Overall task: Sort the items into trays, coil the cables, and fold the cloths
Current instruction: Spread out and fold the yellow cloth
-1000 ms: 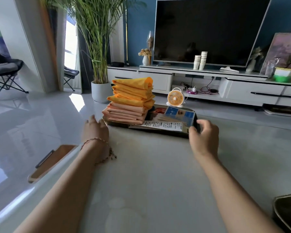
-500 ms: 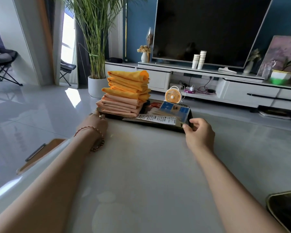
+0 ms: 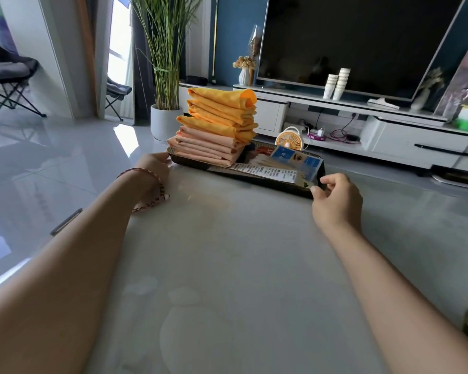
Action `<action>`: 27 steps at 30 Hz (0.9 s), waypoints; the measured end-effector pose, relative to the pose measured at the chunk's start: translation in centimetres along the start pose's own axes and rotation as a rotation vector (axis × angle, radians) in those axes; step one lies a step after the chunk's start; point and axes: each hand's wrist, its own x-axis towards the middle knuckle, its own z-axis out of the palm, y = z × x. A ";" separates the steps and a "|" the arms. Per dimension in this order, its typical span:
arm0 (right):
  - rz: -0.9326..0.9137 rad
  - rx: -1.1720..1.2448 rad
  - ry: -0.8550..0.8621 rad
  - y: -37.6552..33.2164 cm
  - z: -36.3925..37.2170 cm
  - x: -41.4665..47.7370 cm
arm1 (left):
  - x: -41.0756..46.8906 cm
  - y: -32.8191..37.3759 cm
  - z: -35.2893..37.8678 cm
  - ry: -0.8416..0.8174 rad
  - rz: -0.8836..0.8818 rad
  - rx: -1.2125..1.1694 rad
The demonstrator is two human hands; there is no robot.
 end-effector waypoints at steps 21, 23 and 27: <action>-0.077 -0.335 -0.295 -1.3 -2.9 -7.4 | -7.0 0.6 -0.1 -0.312 0.064 0.956; -0.107 -0.343 -0.299 -1.6 -5.2 -9.3 | -11.2 1.5 -0.5 -0.307 0.090 0.967; -0.154 -0.390 -0.408 -1.7 -7.7 -12.9 | -18.4 1.3 -0.7 -0.316 0.061 0.969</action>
